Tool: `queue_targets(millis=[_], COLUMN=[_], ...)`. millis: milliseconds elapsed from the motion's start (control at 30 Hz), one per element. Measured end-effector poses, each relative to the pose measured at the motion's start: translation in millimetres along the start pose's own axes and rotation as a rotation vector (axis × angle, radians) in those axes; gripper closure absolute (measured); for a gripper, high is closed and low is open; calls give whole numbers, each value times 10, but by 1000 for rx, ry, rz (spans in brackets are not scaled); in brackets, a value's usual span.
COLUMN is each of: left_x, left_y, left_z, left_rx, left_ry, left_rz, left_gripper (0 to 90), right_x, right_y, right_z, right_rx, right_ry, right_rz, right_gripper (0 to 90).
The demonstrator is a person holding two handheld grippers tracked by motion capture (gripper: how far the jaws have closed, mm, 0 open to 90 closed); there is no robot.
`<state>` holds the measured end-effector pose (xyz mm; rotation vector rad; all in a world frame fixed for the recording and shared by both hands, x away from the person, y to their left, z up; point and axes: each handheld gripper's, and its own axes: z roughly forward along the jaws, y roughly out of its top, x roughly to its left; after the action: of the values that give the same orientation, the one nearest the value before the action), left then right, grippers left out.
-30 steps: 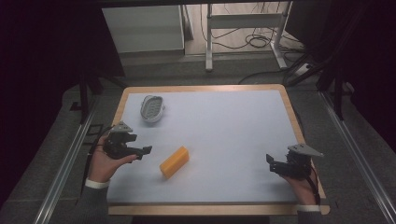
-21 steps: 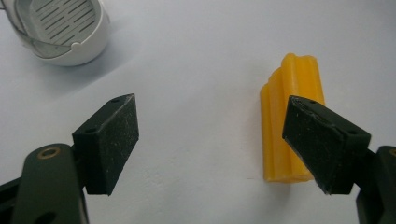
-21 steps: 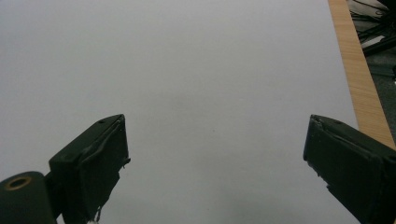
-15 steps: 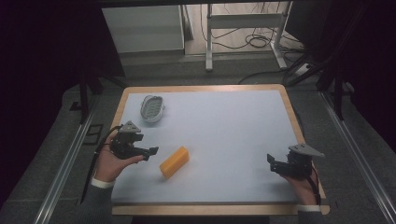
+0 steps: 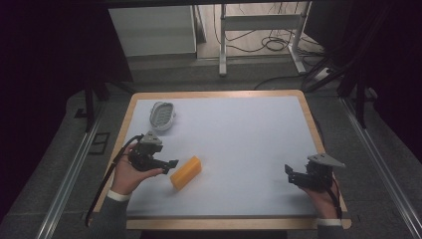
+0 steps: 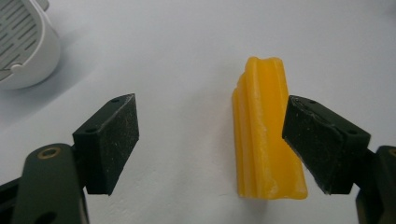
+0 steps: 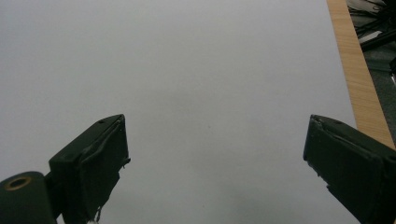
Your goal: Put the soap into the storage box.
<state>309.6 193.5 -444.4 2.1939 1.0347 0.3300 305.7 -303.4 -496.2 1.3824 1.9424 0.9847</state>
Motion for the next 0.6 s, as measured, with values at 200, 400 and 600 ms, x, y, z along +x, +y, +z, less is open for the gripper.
queue_targets(millis=[200,400,600], left_x=[-62,-152,-239], left_y=[15,53,66], left_z=[78,176,302], left_rx=[12,41,80], left_ry=[-18,-27,-24], left_rz=[2,23,27], left_gripper=[196,203,211], right_x=[-2,4,-6], right_y=[-3,-8,-13], right_z=[2,12,11], right_rx=[3,6,7], right_ry=[-1,-5,-8], right_rz=[-3,-6,-6], right_gripper=[67,67,67])
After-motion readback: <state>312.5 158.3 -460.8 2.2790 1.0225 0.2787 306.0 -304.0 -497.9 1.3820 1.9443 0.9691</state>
